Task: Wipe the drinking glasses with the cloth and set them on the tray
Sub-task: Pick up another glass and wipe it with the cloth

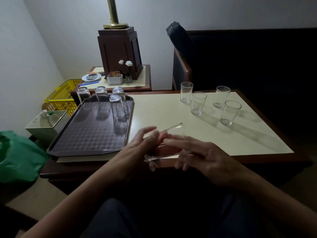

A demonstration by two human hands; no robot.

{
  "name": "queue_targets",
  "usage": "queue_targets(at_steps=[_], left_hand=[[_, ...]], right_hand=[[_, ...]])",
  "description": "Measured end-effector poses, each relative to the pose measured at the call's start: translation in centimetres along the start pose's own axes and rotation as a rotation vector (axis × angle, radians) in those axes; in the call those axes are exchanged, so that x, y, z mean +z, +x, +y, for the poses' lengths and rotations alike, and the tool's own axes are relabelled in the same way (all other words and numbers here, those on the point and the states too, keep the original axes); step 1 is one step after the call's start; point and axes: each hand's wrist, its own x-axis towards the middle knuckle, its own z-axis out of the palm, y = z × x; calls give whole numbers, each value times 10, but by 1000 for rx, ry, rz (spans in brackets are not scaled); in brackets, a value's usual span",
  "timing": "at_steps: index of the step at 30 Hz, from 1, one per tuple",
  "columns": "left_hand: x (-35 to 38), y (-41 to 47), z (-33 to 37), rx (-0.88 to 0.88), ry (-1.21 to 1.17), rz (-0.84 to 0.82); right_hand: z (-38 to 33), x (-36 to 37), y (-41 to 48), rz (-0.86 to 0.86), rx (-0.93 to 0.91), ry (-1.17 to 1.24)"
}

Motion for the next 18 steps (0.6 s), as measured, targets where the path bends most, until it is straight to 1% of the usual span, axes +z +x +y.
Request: queue_targets(at_steps=[1,2,3,4,6,7,8,10,11,13,14,15,16,18], left_hand=[[1,2,-1,-71,-139,-49],[2,3,-2,-74,-236,-58],[0,2,-3,-40,-236,-24],[-2,1,-4,32,-173,28],[-3,-2,0,238,22,85],[-3,-3,2,305,75,87],[-4,-3,1,327,88,81],[-2,-3,1,274,73,60],[-1,-3,1,193,36,31],[1,-1,0,-7,-152,-49],[2,-1,1,-41,-226,-57],[3,0,0,-22,-250,-31],[2,0,-2,49,-211,16],[-2,0,-4,281,32,109]], right_hand=[[0,-1,-1,1,-59,-108],[1,-1,-2,-25,-81,-159],[0,1,-4,-56,-57,-134],[-2,4,-4,-81,-6,-47],[-4,6,-4,-111,106,182],[-5,4,-4,-110,151,241],[-7,2,-3,-104,175,267],[-9,-1,-2,-75,164,277],[-11,-1,-1,-46,142,255],[-9,1,-3,-4,92,161],[-7,3,-4,-18,69,143],[-4,4,-5,-26,70,178],[-1,4,-4,-28,96,262],[-2,5,-3,-28,181,450]])
